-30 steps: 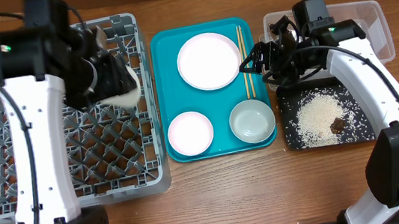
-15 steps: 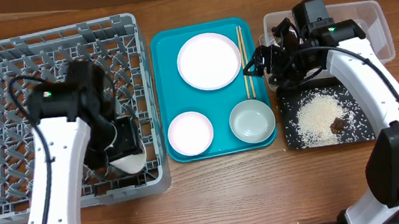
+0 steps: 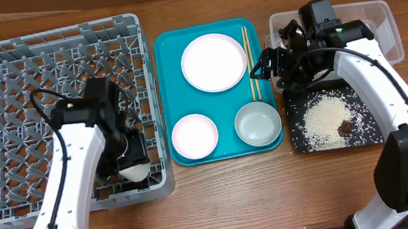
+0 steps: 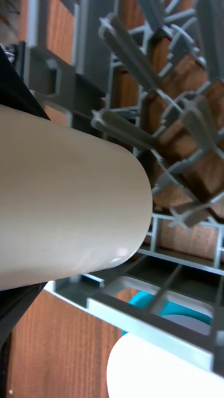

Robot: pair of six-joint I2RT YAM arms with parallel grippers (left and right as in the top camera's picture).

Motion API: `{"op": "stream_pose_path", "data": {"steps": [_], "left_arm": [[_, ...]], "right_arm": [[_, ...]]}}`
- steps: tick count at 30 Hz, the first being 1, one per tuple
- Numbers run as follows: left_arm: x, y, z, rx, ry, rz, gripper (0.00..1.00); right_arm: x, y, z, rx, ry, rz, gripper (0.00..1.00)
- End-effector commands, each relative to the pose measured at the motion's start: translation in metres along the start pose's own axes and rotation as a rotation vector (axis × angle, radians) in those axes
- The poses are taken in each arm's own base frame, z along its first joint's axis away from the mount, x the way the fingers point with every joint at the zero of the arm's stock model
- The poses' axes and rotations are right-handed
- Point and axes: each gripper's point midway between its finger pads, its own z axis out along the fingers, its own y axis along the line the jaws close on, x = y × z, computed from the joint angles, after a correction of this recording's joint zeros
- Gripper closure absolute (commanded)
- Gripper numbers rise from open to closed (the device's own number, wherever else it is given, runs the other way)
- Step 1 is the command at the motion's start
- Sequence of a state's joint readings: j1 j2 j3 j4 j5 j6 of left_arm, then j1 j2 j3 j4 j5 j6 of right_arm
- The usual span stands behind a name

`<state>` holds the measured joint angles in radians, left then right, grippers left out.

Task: Sort waste into correct bins and load items into the dishwasher
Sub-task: 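Lower the white cup into the dish rack with the left gripper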

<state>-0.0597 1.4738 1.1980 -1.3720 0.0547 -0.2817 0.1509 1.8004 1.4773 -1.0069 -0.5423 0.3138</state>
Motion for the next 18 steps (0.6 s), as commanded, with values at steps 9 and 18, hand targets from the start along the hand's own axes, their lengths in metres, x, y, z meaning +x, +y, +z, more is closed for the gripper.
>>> {"op": "stream_pose_path", "data": {"steps": [9,18], "left_arm": [[0.002,0.002,0.026,-0.022,0.052,-0.011,0.36],[-0.006,-0.001,0.029,-0.012,0.029,-0.01,0.17]], "right_arm": [[0.001,-0.001,0.001,0.005,0.003,-0.006,0.15],[0.002,-0.005,0.001,0.024,0.009,0.001,0.15]]}}
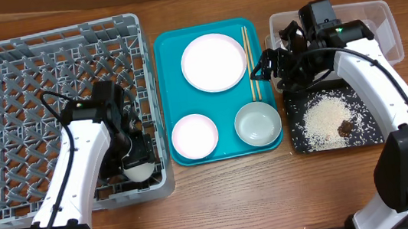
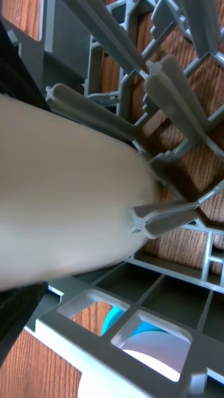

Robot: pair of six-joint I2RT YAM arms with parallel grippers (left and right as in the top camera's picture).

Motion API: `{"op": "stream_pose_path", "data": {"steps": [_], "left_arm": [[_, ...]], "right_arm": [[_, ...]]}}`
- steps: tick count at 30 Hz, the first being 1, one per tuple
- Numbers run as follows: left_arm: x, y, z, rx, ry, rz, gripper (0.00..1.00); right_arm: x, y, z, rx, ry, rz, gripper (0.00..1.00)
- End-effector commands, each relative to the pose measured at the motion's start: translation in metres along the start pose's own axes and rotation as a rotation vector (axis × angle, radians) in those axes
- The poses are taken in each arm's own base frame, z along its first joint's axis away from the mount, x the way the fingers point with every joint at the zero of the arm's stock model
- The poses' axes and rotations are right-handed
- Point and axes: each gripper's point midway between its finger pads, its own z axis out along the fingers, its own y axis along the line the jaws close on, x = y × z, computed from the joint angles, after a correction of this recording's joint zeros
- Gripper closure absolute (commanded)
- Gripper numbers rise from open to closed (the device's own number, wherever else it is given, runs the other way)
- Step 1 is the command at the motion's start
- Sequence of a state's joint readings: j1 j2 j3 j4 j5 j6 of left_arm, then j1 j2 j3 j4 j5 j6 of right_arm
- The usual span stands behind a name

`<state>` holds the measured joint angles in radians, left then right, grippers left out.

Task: Sort waste into correct bins and load items into the dishwasher
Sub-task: 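Lower the white cup into the dish rack with the left gripper, then move the left gripper over the pink bowl on the teal tray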

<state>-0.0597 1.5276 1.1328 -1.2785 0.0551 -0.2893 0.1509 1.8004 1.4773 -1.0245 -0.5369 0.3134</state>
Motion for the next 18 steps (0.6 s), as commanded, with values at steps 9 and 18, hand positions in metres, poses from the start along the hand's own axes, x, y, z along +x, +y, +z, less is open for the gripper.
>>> {"op": "stream_pose_path", "data": {"steps": [9,18], "left_arm": [[-0.007,-0.005,-0.025,0.006,-0.028,0.002,0.16],[-0.042,-0.054,-0.119,0.217,-0.258,0.162,0.17]], "right_arm": [[-0.001,-0.002,0.001,0.013,-0.002,-0.011,0.15],[0.0,0.002,-0.005,0.009,-0.009,-0.015,0.21]]}}
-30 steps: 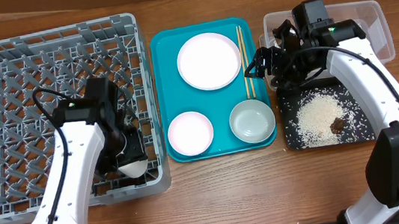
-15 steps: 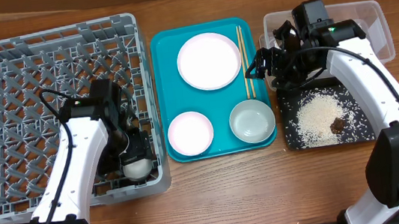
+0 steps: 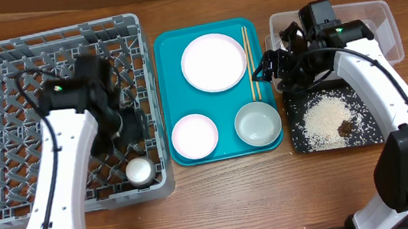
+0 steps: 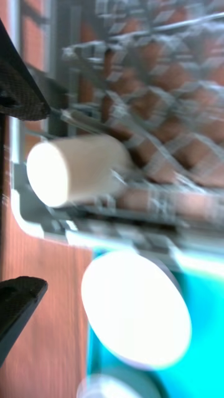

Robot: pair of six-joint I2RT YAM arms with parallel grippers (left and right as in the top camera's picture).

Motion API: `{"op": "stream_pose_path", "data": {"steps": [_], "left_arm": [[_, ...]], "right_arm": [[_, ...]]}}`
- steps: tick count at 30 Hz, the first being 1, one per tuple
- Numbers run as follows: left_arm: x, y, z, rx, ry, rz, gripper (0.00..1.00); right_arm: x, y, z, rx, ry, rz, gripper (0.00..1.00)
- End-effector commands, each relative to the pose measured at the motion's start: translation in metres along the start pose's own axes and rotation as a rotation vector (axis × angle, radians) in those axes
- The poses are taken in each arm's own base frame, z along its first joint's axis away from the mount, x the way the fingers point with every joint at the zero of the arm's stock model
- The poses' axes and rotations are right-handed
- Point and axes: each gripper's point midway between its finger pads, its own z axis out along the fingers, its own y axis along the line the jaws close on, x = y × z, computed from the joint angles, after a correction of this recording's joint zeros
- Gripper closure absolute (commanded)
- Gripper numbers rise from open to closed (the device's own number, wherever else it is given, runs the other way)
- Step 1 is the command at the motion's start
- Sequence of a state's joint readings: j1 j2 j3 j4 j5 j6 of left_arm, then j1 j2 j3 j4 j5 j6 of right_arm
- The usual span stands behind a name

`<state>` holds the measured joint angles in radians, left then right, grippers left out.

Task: Sort waste into correct bins and load items into the dishwasher
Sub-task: 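Move the left gripper over the pink bowl on the teal tray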

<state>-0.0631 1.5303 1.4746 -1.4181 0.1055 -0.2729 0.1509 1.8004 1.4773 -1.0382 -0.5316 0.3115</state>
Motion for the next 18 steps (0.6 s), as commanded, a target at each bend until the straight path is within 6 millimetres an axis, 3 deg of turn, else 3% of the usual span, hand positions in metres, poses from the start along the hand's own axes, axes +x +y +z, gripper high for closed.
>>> {"op": "stream_pose_path", "data": {"steps": [1,5,11,18], "left_arm": [[-0.021,-0.043,-0.031,0.165,-0.117,0.185,0.16],[-0.038,-0.083,-0.036,0.24,-0.237,0.44,0.09],[-0.04,-0.118,-0.005,0.243,-0.202,0.651,0.08],[-0.038,-0.138,0.028,0.241,-0.137,0.742,0.1]], "right_arm": [[-0.003,0.007,-0.01,-0.003,-0.027,-0.026,0.21],[-0.003,0.026,-0.04,-0.027,-0.093,-0.068,0.22],[0.007,0.044,-0.094,0.0,-0.227,-0.126,0.14],[0.025,0.039,-0.112,0.047,-0.238,-0.116,0.12]]}}
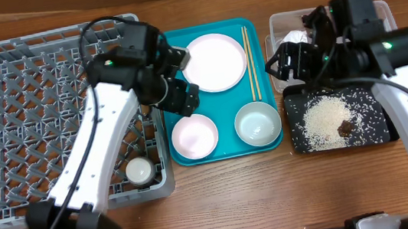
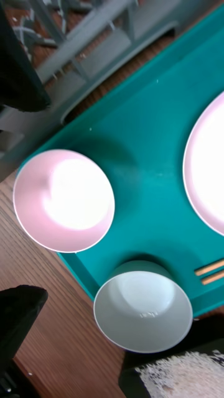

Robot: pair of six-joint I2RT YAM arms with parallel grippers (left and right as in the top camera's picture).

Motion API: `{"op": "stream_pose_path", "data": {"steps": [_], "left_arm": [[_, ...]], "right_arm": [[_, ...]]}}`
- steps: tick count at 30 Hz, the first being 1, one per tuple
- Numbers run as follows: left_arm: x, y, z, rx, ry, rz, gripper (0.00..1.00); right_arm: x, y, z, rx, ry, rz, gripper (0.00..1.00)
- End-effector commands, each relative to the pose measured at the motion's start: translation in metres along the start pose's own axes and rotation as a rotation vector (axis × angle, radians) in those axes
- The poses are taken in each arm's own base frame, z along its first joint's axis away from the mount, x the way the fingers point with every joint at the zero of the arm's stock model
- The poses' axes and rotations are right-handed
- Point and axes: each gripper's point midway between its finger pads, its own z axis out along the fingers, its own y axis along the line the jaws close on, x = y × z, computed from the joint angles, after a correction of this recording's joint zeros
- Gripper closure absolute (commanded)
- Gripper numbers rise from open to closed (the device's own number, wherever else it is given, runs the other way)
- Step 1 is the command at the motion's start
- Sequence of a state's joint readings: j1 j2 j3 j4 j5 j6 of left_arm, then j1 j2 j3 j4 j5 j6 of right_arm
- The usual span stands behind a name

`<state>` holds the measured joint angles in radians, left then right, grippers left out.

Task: Sort waste into correct bins and load items into the dishwasher
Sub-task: 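Move the left gripper over the pink bowl on the teal tray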

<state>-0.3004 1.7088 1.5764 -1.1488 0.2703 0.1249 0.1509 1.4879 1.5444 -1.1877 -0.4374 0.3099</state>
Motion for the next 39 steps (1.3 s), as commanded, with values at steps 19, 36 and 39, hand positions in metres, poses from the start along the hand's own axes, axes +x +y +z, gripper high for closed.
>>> {"op": "stream_pose_path", "data": {"steps": [19,36,39], "left_arm": [[-0.015,-0.015,0.006,0.024,-0.039,0.171,0.07],[-0.026,-0.012,0.034,0.017,-0.036,0.458,0.12],[-0.016,-0.01,0.053,0.024,0.035,0.456,0.11]], "right_arm": [[-0.002,-0.009,-0.002,0.056,-0.01,-0.001,0.0],[0.003,-0.011,-0.002,0.065,0.012,0.009,0.0],[0.003,-0.012,-0.002,0.069,0.011,0.009,0.0]]}}
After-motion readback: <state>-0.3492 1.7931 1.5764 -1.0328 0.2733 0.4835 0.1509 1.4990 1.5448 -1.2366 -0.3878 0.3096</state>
